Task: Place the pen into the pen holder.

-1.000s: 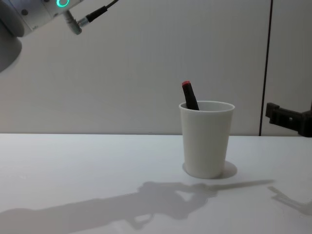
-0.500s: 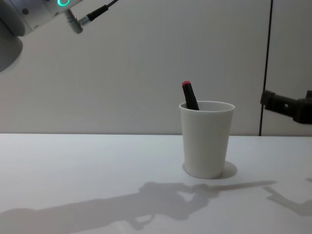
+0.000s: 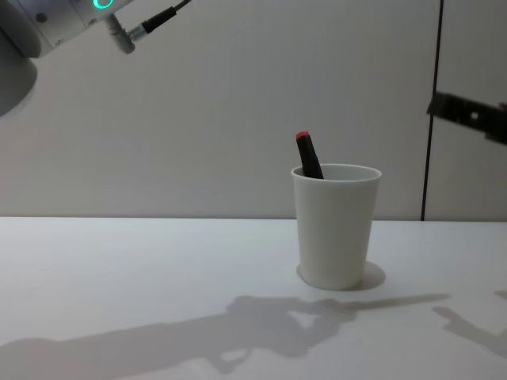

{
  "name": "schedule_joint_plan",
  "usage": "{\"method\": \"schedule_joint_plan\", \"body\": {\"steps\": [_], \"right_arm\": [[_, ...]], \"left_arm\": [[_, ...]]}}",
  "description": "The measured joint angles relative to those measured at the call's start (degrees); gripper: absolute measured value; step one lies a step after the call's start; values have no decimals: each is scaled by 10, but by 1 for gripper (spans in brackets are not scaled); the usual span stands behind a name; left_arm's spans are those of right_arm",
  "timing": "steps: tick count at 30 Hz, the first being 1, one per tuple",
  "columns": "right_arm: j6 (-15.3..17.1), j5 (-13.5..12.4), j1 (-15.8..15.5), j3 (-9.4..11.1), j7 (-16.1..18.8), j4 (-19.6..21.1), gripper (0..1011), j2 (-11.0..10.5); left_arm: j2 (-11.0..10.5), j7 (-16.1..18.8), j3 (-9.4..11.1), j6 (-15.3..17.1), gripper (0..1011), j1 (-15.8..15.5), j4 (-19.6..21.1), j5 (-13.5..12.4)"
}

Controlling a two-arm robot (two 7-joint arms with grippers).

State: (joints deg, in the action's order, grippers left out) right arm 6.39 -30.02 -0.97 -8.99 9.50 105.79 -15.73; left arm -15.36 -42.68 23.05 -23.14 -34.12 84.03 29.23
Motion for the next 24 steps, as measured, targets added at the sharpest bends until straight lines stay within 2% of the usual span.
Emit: {"method": "schedule_joint_plan", "body": {"steps": [5,12,17,21,24], "right_arm": [[27,-54,-3,19,13,21,1001,6],[58,-112,-6,39,21,43,1001,13],[92,-174,-8,60,24,65,1001,20],[107,-200,-8,68,24,74,1001,22],[110,-208,-8,70,26,76,1001,22]], "left_arm": [[0,0,0,0,204,0,0,0],[0,0,0,0,204,0,0,0],[0,0,0,0,204,0,0,0],[-2,0,1,1,204,0,2,2],[-5,0,2,4,204,2,5,3]]}}
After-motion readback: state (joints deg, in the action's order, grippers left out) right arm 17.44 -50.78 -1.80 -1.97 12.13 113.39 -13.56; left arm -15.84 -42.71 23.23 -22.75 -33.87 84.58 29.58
